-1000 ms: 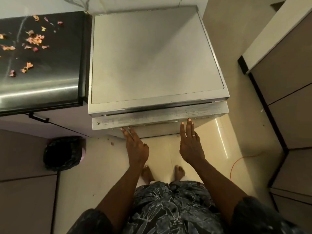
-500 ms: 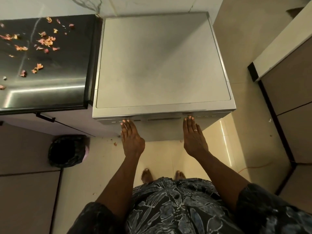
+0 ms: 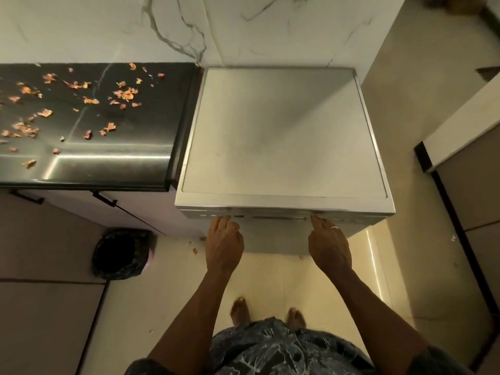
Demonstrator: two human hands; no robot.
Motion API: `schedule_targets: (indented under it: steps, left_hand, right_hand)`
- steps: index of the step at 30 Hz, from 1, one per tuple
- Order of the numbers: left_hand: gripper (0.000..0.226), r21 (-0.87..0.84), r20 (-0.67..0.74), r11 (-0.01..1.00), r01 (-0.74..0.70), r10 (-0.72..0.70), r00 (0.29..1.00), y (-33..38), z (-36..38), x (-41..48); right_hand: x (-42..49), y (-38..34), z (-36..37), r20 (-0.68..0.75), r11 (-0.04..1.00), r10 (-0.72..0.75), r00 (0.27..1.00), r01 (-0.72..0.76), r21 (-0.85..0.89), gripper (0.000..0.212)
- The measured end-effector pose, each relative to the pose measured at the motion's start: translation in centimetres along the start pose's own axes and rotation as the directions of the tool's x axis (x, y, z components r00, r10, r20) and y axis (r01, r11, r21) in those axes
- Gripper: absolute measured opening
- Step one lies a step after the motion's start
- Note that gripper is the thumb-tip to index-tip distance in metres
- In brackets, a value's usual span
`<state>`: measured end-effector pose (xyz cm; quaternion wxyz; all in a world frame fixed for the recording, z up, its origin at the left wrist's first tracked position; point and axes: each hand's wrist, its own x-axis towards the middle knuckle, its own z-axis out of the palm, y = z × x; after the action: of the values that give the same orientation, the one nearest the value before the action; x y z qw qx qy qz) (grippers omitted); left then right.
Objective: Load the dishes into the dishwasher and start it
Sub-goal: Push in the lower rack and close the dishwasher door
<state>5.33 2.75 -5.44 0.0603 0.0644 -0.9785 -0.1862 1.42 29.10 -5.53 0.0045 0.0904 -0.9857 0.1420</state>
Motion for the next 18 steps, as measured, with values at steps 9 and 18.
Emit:
schedule_targets:
  steps: [9,18]
  left_hand:
    - [0.019,-0.093,-0.092,0.993,-0.073,0.064,0.994,-0.6,-4.2,1.2]
    - [0.026,-0.174,-0.088,0.983,-0.055,0.04,0.995,-6.3,-7.5,3.6]
  right_hand:
    - [1.4,-8.7,0.2,-0.04,0.97,-0.238,0.97,0.239,0.034,0.012]
    - [5.8,-16.1,1.2,-0.187,0.932,-0.276,0.943,0.31,0.188,0.036]
